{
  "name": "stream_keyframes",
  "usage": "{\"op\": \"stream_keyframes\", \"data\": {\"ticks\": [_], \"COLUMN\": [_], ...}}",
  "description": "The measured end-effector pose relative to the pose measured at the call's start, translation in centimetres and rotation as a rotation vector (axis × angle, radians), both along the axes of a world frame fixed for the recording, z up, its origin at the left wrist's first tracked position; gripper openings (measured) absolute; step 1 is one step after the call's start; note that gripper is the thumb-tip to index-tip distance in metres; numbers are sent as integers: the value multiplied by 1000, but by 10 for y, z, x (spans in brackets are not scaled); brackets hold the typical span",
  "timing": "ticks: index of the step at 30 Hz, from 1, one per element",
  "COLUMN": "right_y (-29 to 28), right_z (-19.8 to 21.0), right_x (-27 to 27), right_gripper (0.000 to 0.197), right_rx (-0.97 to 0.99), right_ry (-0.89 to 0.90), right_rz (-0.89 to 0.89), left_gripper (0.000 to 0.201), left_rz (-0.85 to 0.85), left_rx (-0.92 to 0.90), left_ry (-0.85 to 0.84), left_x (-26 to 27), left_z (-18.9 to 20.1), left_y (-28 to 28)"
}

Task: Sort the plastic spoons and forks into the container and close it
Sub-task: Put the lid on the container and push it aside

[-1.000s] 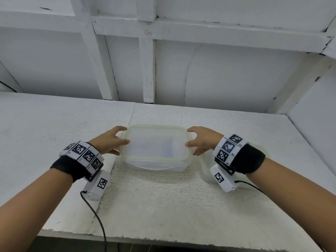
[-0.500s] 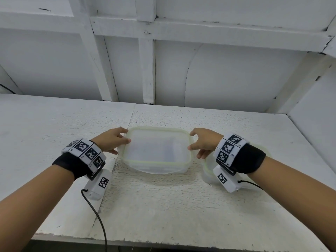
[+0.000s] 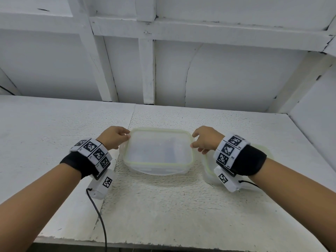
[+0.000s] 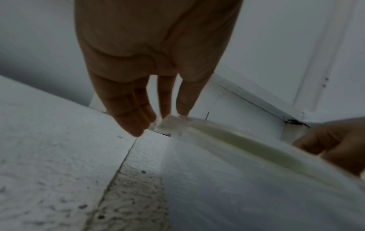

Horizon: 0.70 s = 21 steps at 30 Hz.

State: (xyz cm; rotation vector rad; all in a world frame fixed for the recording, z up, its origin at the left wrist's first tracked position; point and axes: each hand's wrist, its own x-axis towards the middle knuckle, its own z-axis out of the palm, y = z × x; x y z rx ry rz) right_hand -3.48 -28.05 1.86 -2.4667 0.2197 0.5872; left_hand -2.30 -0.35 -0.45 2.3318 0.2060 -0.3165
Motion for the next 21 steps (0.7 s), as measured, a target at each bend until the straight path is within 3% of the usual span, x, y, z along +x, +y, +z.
{"op": "stream_keyframes", "data": {"ticks": [4,7,10,15,21], "right_y": [4,5,6,14,18], "right_z": [4,2,-3,-13,-17], "right_x": [0,4,6,8,12], "right_gripper": [38,33,11,26,25], "right_rx": [-28,-3,50,62,34], "right_ry": [-12,10,14,16,30], "right_rz": [-14,-40,-112,-184,-190], "left_gripper": [24,24,21,18,19], "left_rz": [41,51,95,158,96], "left_rx": [110,67,-3,-113,-46], "left_ry": [-11,39,41,35,27], "left_x": [-1,1,0,-4,-3], "left_z": [2,1,-2,-6,-5], "left_y": [0,-1,-2,-5,-4]}}
